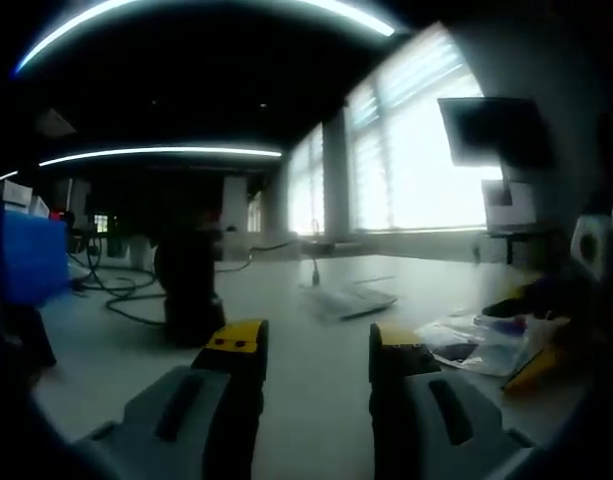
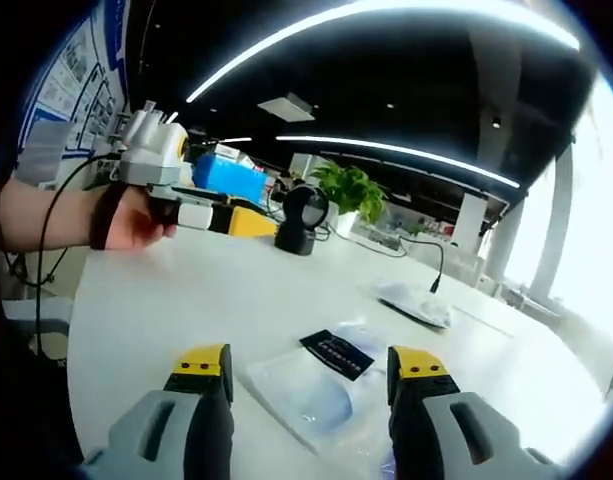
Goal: Clip sheet goods on table flip sheet goods clip sheet goods scan sheet goods put sheet goods back to table
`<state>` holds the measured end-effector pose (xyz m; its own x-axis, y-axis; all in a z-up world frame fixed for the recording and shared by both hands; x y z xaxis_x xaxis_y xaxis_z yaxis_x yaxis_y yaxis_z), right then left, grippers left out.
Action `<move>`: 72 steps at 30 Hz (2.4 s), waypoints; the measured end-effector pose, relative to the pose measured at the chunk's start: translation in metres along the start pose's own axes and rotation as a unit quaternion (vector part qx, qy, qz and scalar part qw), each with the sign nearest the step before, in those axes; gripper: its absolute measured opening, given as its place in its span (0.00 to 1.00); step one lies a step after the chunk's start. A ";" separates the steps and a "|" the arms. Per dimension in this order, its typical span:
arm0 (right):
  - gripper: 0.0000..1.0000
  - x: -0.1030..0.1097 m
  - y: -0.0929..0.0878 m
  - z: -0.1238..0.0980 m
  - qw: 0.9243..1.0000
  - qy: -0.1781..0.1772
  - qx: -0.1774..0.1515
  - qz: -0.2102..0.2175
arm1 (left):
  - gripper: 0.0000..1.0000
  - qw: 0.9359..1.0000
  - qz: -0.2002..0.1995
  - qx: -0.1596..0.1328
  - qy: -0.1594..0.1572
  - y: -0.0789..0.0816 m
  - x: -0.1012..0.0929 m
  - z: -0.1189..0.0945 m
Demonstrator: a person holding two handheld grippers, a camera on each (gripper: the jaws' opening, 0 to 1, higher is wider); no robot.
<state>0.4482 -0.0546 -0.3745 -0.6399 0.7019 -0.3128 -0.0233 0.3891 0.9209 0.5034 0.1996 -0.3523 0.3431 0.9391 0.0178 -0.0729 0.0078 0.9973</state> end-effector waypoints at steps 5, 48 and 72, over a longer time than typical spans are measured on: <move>0.53 0.000 -0.001 0.001 1.000 0.004 0.004 0.007 | 0.33 1.000 0.000 -0.001 0.000 0.000 0.000 0.000; 0.00 0.023 -0.002 -0.003 0.995 0.044 0.037 0.079 | 0.33 1.000 -0.001 -0.002 0.001 0.000 0.001 0.000; 0.00 -0.005 0.029 -0.025 0.991 0.012 -0.037 0.130 | 0.33 1.000 -0.002 -0.004 0.001 0.001 0.000 0.000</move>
<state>0.4313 -0.0619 -0.3398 -0.6502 0.7576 -0.0581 0.0885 0.1515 0.9845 0.5029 0.1999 -0.3512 0.3422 0.9395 0.0143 -0.0801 0.0140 0.9967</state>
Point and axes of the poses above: the point that each gripper's makers call its tool centre point, and the gripper's own axes: z roughly forward along the fingers, x roughly to its left, y roughly out of its top, the point moved 10 cm from there along -z, roughly backward along the fingers, and after that the axes turned 4 degrees about y, right-handed, at the moved point
